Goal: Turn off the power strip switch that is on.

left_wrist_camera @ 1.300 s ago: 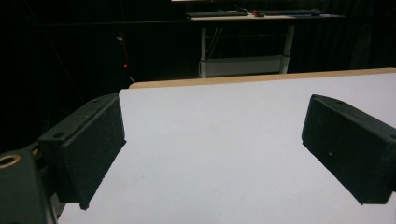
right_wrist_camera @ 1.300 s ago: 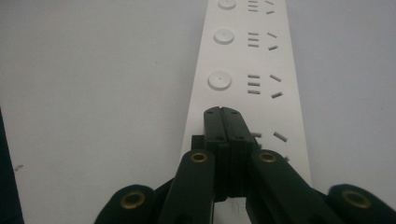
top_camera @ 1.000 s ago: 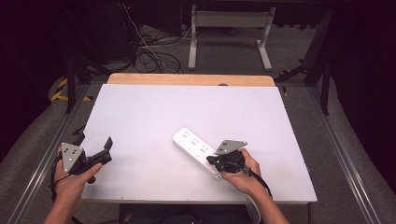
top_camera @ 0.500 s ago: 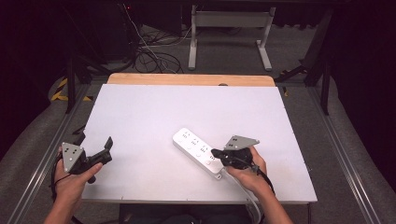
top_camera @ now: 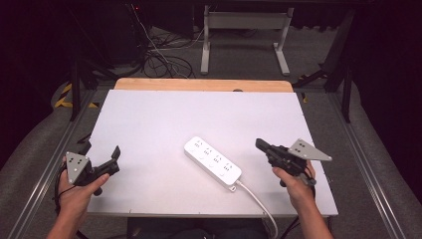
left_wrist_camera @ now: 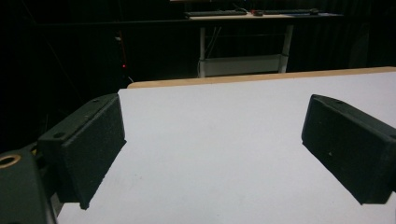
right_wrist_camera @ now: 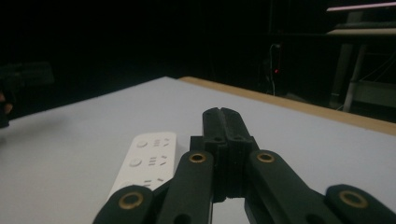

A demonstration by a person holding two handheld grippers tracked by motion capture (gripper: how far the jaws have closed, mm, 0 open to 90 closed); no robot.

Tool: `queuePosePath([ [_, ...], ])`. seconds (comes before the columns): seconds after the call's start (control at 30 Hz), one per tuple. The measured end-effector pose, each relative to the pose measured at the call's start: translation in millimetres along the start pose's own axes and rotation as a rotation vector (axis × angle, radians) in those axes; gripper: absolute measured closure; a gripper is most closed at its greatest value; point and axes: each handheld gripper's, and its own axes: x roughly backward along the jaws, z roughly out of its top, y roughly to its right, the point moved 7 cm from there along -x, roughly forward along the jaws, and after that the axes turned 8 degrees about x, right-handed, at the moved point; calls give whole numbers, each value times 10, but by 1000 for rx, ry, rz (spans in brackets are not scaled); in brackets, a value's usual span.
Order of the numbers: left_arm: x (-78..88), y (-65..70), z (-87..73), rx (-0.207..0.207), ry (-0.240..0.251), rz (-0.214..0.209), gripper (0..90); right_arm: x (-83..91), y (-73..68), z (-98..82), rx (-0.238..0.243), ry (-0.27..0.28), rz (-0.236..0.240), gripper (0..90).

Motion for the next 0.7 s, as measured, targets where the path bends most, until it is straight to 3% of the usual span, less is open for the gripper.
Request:
queuePosePath([
  [0.1, 0, 2, -1, 5, -1, 0, 67, 104, 122, -13, -17, 27, -37, 900],
  [0.13, -1, 1, -1, 4, -1, 2, 67, 211, 253, -25, -27, 62, -82, 900],
  [0.27, -7, 6, -2, 1, -2, -1, 67, 335, 414, -43, -34, 103, -144, 900],
  [0.4, -9, 5, -3, 1, -3, -1, 67, 366, 474, -65, -26, 106, -163, 900],
  [0.63, -7, 4, -2, 3, -2, -1, 68, 326, 444, -73, -10, 95, -151, 862],
  [0.67, -6, 5, -1, 3, -2, -1, 68, 311, 440, -78, -32, 88, -148, 693],
  [0.7, -5, 6, -1, 4, -2, -1, 68, 311, 440, -78, -32, 88, -148, 693],
])
